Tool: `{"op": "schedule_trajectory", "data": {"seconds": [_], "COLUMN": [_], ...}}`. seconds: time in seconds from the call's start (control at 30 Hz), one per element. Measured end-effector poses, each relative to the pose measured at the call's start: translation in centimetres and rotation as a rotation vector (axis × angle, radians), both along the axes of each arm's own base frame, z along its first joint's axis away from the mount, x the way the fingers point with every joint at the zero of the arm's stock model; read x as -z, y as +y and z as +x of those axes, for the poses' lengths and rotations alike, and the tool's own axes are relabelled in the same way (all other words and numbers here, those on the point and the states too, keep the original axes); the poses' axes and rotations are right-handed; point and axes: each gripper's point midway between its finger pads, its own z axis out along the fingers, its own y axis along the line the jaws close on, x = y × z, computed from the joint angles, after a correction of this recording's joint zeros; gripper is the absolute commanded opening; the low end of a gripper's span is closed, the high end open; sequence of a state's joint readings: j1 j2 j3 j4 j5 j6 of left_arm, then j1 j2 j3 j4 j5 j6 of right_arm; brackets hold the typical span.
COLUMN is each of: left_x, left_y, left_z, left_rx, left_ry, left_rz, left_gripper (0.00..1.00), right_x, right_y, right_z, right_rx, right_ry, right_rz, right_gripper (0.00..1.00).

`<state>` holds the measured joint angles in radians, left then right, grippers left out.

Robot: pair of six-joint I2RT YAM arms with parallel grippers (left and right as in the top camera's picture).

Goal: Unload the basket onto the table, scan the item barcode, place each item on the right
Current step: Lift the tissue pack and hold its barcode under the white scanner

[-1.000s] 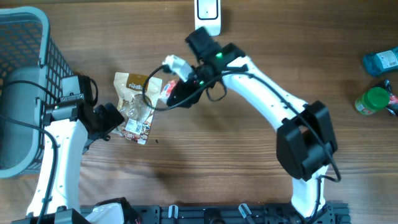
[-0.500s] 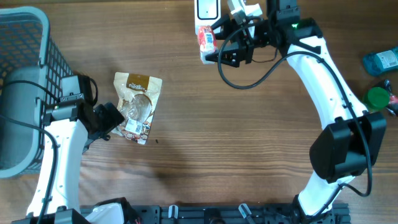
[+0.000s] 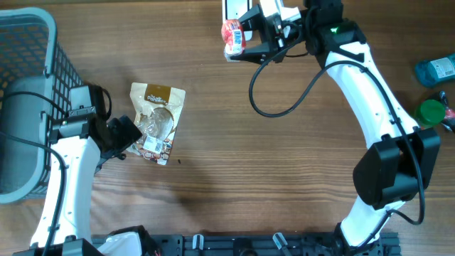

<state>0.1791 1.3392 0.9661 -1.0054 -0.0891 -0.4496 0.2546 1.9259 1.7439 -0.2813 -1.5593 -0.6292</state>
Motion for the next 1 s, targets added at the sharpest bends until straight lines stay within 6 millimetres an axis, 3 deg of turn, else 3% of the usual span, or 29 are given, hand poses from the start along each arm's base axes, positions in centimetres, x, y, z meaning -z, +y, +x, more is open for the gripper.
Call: {"op": "schedule_trajectory", "data": {"seconds": [0.07, 0.2, 0.37, 0.53, 0.67, 0.73, 0.87, 1.0], "left_x": [0.0, 0.0, 0.0, 0.0, 0.0, 0.0, 0.0, 0.0], "left_y": [0.0, 0.0, 0.0, 0.0, 0.0, 0.0, 0.1, 0.1], "left_z": [0.0, 0.0, 0.1, 0.1, 0.1, 0.1, 0.3, 0.3], "left_rx": [0.000, 0.000, 0.000, -0.009, -0.011, -0.011, -0.012, -0.019], "left_ry": [0.000, 0.000, -0.003, -0.005, -0.005, -0.006, -0.013, -0.014], "left_rz": [0.000, 0.000, 0.001, -0.001, -0.002, -0.002, -0.001, -0.002], "left_gripper": [1.00, 1.00, 1.00, 1.00, 1.00, 1.00, 1.00, 1.00], "right_x": [0.0, 0.3, 1.1, 2.7, 2.7, 2.7, 5.3, 9.6], "right_y": [0.0, 0.0, 0.3, 0.2, 0.1, 0.3, 0.9, 1.1], "right_z": [0.0, -0.1, 1.6, 5.7, 8.3, 10.6, 15.0, 19.4], "right_rx": [0.000, 0.003, 0.120, 0.392, 0.496, 0.505, 0.456, 0.412], "right_ry": [0.047, 0.334, 0.759, 1.284, 1.507, 1.621, 1.893, 2.074], "right_rz": [-0.012, -0.084, -0.201, -0.238, -0.163, -0.080, 0.064, 0.260], "right_gripper": [0.50, 0.49, 0.58, 0.52, 0.52, 0.53, 0.55, 0.56]}}
